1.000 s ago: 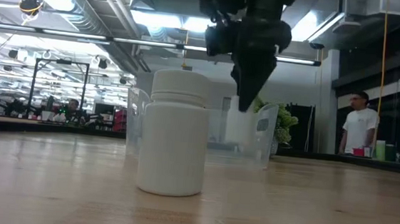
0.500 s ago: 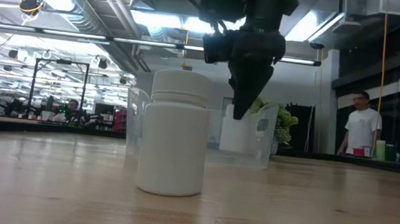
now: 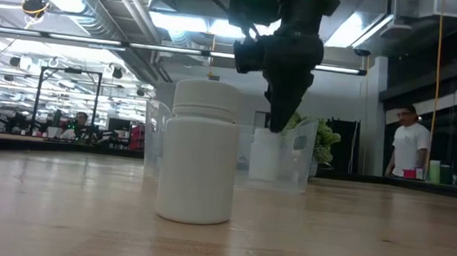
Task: Pick and place pill bottles into a basket
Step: Put the white pill bottle into the transparent bin
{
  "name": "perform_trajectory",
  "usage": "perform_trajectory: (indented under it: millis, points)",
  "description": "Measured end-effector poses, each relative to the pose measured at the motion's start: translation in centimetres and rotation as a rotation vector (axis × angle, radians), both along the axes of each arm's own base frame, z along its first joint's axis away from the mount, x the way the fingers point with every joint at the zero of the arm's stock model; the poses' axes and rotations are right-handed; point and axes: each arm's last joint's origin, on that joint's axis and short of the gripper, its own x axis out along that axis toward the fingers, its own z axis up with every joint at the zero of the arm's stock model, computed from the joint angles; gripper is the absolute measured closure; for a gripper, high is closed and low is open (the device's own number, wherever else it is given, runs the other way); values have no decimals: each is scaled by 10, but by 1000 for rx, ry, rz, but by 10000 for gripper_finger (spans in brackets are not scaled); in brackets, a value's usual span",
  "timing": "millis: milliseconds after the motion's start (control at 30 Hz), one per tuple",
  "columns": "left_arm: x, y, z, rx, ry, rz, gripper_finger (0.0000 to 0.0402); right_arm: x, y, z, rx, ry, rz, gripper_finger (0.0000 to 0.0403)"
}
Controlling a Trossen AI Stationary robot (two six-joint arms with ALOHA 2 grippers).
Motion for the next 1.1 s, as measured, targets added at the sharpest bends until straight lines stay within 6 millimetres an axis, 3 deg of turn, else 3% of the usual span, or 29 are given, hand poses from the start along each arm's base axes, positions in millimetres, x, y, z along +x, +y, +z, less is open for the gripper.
perform_trajectory:
  millis: [300, 500, 633, 767, 900, 1100]
  points:
    - [0, 0, 0, -14, 7, -13, 54, 1, 10, 61, -107, 14, 17, 103]
    - [2, -3, -2, -88, 25, -73, 54, -17, 25, 115, -233, -2, -7, 103]
    - [2, -5, -3, -160, 47, -125, 54, -50, 33, 153, -378, -148, -48, 102]
    - [3, -8, -5, -219, 81, -187, 54, -99, 27, 179, -444, -320, -198, 102]
    - [1, -14, -7, -271, 121, -263, 54, -149, 20, 184, -390, -504, -298, 102]
    - [-10, -31, -14, -460, 235, -419, 54, -197, 19, 184, -211, -724, -498, 102]
